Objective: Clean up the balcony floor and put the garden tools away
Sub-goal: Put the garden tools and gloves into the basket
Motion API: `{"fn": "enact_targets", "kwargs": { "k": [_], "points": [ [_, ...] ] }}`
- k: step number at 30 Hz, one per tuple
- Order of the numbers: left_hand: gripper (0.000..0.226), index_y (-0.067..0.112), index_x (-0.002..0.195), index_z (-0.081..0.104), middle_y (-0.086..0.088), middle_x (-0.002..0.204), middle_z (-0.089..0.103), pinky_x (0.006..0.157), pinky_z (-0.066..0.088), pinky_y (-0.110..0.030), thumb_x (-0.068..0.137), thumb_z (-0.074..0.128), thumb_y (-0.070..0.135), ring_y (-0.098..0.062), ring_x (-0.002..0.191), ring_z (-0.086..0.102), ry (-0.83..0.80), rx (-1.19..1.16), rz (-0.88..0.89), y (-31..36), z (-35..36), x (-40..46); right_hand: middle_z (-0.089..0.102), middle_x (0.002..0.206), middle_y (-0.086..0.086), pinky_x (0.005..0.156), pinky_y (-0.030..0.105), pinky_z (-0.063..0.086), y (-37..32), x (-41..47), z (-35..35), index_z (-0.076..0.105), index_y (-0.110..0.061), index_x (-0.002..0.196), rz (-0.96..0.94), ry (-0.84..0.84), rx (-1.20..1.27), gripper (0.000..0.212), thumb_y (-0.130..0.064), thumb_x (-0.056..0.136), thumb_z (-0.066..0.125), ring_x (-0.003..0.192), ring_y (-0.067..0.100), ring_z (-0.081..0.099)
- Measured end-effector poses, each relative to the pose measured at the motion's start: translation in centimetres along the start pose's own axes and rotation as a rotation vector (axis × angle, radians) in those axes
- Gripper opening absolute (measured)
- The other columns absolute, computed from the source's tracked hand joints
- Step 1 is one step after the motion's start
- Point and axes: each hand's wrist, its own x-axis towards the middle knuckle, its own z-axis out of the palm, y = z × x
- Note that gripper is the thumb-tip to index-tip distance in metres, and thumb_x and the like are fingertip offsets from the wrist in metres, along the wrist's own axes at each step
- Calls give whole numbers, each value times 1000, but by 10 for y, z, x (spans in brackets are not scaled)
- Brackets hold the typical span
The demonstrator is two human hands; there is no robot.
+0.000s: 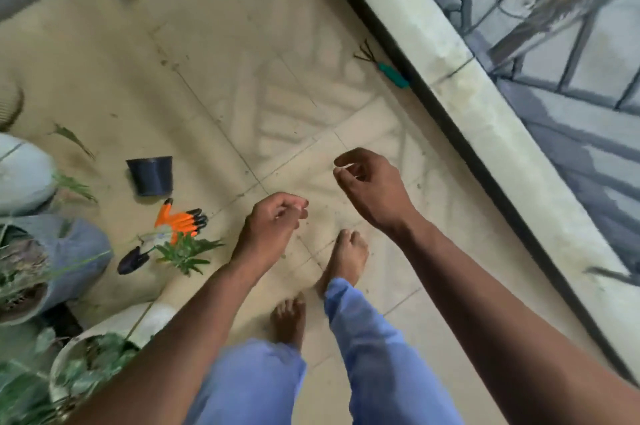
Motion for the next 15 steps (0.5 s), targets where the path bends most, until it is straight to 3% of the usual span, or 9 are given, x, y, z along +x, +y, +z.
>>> {"fn": "enact_targets", "kwargs": {
  "k": [2,6,12,15],
  "points": [
    [18,26,94,71,3,97,76,64,46,-13,101,57,17,-3,80,68,26,-59,17,21,-5,28,64,86,-15,73,23,45,-22,36,-5,70,-25,114,-32,-62,-72,19,-31,97,63,77,-4,60],
    [15,35,91,73,10,94,77,83,52,-34,90,58,33,-14,94,70,48,-139,6,47,-25,84,71,93,-8,78,28,52,-64,110,1,70,-25,113,-75,-131,-136,19,-32,96,64,85,9,67],
    [17,33,90,71,12,92,77,89,56,-36,95,57,24,-9,83,69,95,-147,-53,82,-74,161,74,90,-9,73,26,51,-131,213,24,71,-27,110,-132,-207,-196,17,-32,94,67,80,6,69],
    [16,34,91,72,18,89,76,87,56,-33,93,56,30,-9,87,70,125,-117,-86,110,-112,191,74,93,-5,73,26,49,-176,255,30,73,-22,111,-183,-244,-248,18,-30,95,68,82,11,70]
  ]
}}
